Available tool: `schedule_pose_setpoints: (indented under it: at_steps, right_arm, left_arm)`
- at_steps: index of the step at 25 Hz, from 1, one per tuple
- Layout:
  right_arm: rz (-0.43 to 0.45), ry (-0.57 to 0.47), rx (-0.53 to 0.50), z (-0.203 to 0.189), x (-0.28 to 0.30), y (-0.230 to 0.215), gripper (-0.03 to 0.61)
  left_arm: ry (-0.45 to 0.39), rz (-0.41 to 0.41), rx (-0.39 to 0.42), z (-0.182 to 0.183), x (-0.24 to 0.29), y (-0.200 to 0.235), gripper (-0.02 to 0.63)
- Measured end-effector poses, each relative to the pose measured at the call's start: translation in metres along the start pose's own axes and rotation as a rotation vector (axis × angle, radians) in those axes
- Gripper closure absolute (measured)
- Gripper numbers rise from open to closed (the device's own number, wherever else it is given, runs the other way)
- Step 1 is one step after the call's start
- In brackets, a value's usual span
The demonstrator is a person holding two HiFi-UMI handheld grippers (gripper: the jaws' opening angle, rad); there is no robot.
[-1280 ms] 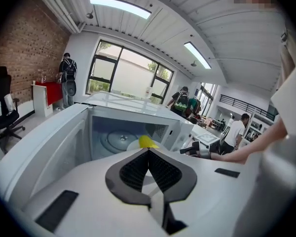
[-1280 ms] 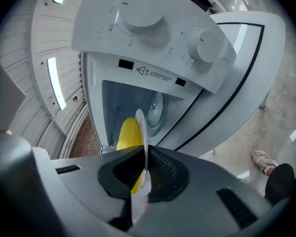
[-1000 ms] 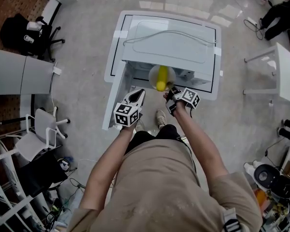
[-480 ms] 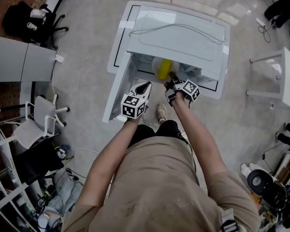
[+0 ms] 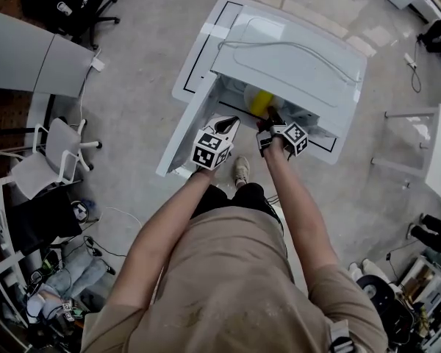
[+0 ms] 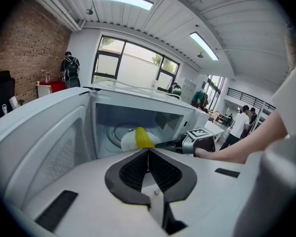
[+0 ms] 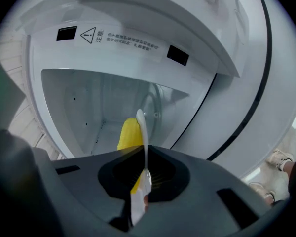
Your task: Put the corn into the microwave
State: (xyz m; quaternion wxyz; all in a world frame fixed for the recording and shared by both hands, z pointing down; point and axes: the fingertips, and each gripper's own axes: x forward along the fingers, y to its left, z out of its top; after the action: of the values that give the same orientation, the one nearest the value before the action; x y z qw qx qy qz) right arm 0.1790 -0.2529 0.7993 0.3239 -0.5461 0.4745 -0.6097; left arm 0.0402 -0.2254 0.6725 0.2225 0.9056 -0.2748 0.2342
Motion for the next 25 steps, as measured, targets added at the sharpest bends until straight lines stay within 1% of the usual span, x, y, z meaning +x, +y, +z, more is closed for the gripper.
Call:
schedule_pose_setpoints:
  at_steps: [9, 13, 17, 21, 24, 25]
  right_arm:
    - [-0.013, -0.036, 0.019, 0.005, 0.020, 0.001, 0.563]
    - [-0.017, -0.069, 0.048, 0.008, 0.029, 0.004, 0.563]
    - [-0.015, -0.095, 0.054, 0.014, 0.037, 0.007, 0.561]
    - [-0.043, -0.116, 0.023, 0.019, 0.043, 0.008, 0.561]
    - [-0.081, -0.118, -0.037, 0.018, 0.047, 0.010, 0.560]
    - [-0.084, -0.114, -0.059, 0.017, 0.048, 0.013, 0.538]
  left_arm:
    - [-0.004, 0.010, 0.005, 0.009, 0.002, 0.010, 0.612]
    - [-0.006, 0.011, -0.002, 0.012, -0.001, 0.013, 0.612]
    - [-0.006, 0.010, -0.002, 0.013, -0.006, 0.014, 0.612]
    - [-0.007, 0.008, 0.002, 0.013, -0.010, 0.013, 0.612]
    - [-0.004, 0.005, 0.006, 0.012, -0.012, 0.014, 0.612]
    - [-0.002, 0.005, 0.006, 0.011, -0.013, 0.015, 0.612]
